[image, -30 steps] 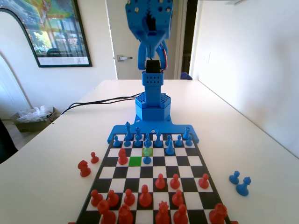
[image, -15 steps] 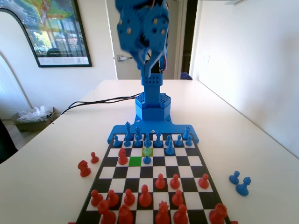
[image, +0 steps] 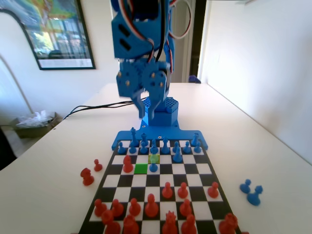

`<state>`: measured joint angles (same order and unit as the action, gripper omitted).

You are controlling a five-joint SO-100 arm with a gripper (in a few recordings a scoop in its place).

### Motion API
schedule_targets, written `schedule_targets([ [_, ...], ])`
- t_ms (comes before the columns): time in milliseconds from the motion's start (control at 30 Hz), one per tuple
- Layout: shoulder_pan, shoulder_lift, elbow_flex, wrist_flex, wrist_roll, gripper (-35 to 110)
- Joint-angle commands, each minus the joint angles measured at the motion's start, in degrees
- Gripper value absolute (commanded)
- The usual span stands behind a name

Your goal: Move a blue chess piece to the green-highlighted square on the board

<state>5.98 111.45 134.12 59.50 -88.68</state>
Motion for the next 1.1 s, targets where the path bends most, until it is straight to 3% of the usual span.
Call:
schedule_targets([
  [0,-0.62,2.11,1.85,-1.05,-0.35,10],
  [1067,-0.62,-9.32,2.64,-13.54,-1.23,10],
])
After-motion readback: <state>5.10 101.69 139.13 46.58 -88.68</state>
